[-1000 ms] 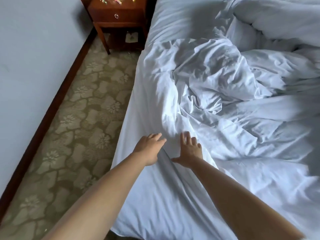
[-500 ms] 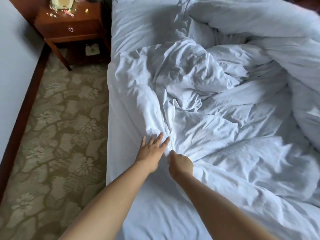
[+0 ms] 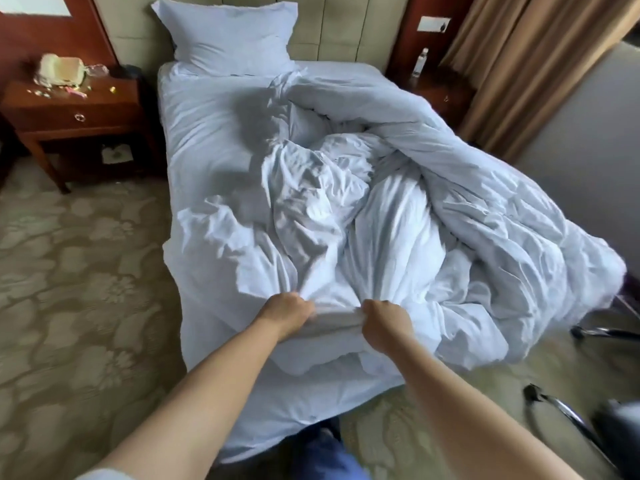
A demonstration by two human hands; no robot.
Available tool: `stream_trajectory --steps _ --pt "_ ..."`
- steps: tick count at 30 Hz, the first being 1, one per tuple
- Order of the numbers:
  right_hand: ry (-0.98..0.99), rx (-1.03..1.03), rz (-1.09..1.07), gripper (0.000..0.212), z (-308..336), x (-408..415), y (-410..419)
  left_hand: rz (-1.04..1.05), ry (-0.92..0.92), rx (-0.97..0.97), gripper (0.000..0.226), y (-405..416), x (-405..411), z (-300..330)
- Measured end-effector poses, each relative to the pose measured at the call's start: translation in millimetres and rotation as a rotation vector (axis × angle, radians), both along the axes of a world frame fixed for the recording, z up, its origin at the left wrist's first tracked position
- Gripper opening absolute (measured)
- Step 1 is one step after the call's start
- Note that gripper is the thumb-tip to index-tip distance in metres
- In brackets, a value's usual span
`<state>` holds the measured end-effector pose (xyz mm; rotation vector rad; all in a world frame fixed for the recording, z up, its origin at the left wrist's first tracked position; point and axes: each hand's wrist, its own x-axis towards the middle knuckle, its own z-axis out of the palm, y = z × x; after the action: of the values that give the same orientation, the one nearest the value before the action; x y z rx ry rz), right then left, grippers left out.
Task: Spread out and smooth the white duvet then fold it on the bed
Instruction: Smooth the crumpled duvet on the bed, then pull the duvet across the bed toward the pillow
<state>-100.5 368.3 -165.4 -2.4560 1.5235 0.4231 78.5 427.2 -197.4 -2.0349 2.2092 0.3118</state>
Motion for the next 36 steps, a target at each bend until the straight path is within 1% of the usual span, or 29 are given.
stream_trajectory --steps 1,2,5,9,11,16,18,20,23,25,26,27,28,30,33,36 --pt "0.033 -0.011 0.002 0.031 0.4 -10.9 9.6 0.005 -0.008 0.106 0.026 13.5 -13.7 -0.5" --pt "0.065 -0.016 0.012 0.031 0.6 -19.9 19.9 0.004 -0.019 0.168 0.027 26.2 -26.1 -1.5" --pt "0.104 -0.003 0.028 0.032 1.5 -36.6 50.8 -0.01 -0.062 0.224 0.031 55.7 -51.3 6.8" --pt "0.086 0.031 0.02 0.03 10.3 -52.6 74.8 0.04 -0.064 0.203 0.03 81.6 -67.0 28.1" --pt "0.083 0.051 0.024 0.03 22.2 -55.5 74.2 0.089 -0.037 0.213 0.029 89.3 -71.3 38.2" --pt "0.159 0.002 0.102 0.026 97.8 -91.4 65.0 0.193 0.069 0.152 0.032 110.2 -132.9 77.2" --pt "0.168 -0.026 0.108 0.022 110.8 -115.7 66.3 0.211 0.094 0.152 0.034 112.9 -157.5 90.2" --pt "0.136 -0.013 0.096 0.022 100.8 -138.3 75.9 0.235 0.077 0.181 0.034 117.0 -174.5 95.0" --pt "0.091 0.058 0.132 0.027 53.6 -162.3 95.4 0.258 0.019 0.273 0.031 133.7 -190.2 83.0" --pt "0.099 0.156 0.208 0.031 20.5 -173.0 107.2 0.255 0.064 0.334 0.023 146.8 -193.7 66.3" --pt "0.108 0.215 0.246 0.037 6.8 -176.0 112.9 0.237 0.075 0.37 0.02 154.0 -192.9 57.9" --pt "0.108 0.278 0.269 0.044 -5.0 -177.6 117.8 0.214 0.063 0.41 0.025 160.0 -189.8 50.8" --pt "0.101 0.319 0.286 0.053 -14.5 -177.4 122.7 0.193 0.023 0.443 0.034 165.9 -184.9 44.8" --pt "0.059 0.322 0.336 0.067 -25.1 -170.5 128.8 0.202 -0.057 0.464 0.048 174.5 -172.1 37.2" --pt "-0.048 0.274 0.377 0.075 -26.3 -151.4 131.0 0.274 -0.074 0.442 0.053 179.4 -149.8 31.8" --pt "-0.085 0.28 0.383 0.079 -21.0 -129.2 133.7 0.29 -0.086 0.437 0.052 179.7 -125.7 34.9"
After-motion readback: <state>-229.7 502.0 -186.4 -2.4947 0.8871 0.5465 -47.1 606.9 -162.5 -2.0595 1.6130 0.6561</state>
